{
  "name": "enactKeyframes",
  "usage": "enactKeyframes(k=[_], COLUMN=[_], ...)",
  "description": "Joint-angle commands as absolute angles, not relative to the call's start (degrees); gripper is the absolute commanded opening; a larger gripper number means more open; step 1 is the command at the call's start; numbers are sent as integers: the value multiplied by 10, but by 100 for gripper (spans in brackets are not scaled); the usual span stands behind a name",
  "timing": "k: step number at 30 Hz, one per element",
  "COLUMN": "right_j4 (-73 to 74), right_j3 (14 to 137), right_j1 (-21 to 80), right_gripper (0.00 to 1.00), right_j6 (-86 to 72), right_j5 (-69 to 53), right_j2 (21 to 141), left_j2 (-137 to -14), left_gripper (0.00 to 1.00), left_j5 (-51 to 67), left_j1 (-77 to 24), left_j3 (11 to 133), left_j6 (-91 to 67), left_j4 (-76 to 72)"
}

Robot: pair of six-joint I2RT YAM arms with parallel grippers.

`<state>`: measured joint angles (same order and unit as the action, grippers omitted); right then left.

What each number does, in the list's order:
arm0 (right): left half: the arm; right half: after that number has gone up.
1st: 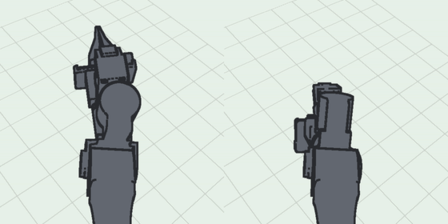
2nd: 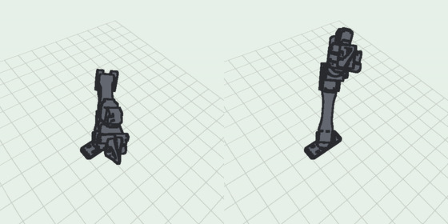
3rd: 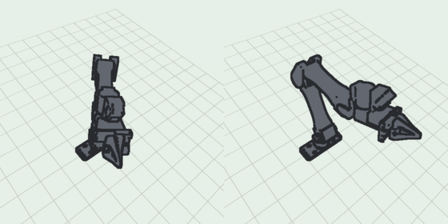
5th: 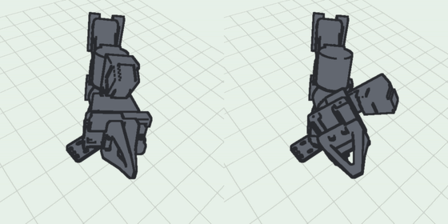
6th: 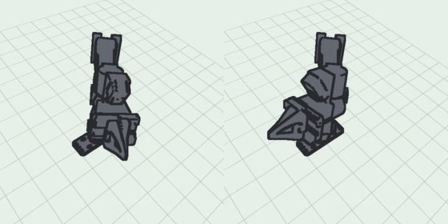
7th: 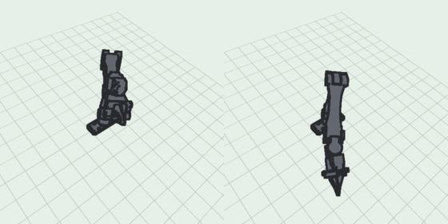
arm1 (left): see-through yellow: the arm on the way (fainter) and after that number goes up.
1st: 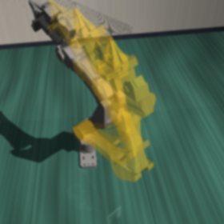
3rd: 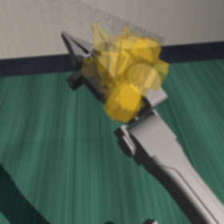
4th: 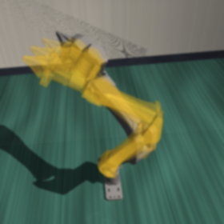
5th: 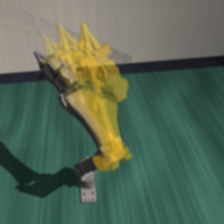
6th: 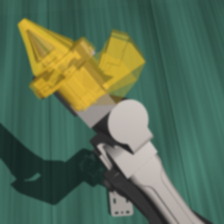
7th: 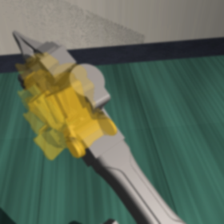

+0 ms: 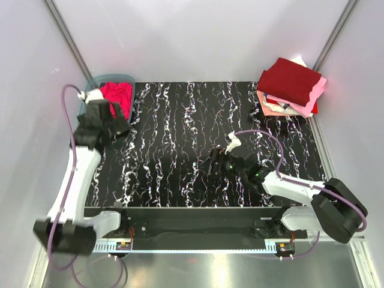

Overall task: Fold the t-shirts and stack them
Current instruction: Grab the tshirt from the pile

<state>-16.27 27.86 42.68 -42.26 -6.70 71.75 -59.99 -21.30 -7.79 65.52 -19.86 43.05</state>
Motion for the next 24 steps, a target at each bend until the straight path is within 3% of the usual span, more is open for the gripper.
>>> enactKeyframes(k=[1,6,11,15,24], right_j4=[-170,-167,-164,-158,-157], right_j3=[304,306,312,318,327], right_j1=[432,432,432,432,432], right_gripper=[92,92,92,92,92], right_j6=[-413,-414,-414,-412,-410], right_j5=[-70,-71,-73,-76,-81], right_j2=[722,724,733,741,753], left_j2=[-727,-902,-1054,-1133,-1252], left_gripper=[99,96,87,81,79], left_j5=[-119,-113,-65,13,29], left_j1=[14,52,96,138,170], left_j3=[751,849,950,1011,1111], left_j6=[-214,-193,-197,-200,-199], left_j4=[405,385,391,355,352])
